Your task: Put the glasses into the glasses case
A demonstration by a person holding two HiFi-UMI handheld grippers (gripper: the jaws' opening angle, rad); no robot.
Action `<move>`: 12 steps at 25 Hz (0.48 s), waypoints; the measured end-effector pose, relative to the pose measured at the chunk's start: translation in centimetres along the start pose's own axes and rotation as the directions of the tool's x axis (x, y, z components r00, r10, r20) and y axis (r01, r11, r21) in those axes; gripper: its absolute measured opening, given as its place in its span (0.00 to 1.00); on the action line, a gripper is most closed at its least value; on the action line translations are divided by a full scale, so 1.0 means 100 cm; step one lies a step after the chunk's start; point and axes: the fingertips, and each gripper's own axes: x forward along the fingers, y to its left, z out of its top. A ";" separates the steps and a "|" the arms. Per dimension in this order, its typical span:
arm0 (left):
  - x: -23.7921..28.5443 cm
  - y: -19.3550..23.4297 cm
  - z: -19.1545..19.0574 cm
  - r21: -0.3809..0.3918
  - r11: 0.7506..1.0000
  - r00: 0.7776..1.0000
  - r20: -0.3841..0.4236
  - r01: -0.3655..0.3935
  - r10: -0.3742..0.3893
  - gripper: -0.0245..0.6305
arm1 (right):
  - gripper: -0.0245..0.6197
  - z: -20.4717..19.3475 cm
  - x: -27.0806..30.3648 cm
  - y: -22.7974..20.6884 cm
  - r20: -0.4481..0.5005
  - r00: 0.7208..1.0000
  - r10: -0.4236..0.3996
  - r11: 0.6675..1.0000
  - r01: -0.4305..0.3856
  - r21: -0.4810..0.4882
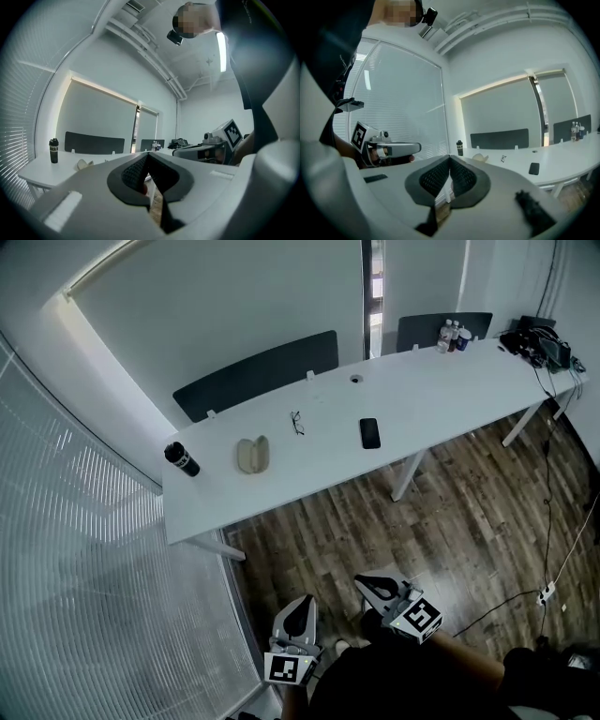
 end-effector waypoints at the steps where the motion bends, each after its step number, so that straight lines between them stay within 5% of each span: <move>1: 0.007 -0.002 0.000 0.006 1.000 1.000 -0.011 -0.002 0.002 0.05 | 0.05 0.000 0.000 -0.007 -0.003 1.000 0.004 1.000 -0.004 0.006; 12: 0.088 -0.011 -0.007 -0.060 0.997 0.999 -0.006 -0.042 0.041 0.05 | 0.05 -0.013 -0.011 -0.091 0.001 1.000 0.013 0.999 -0.013 0.051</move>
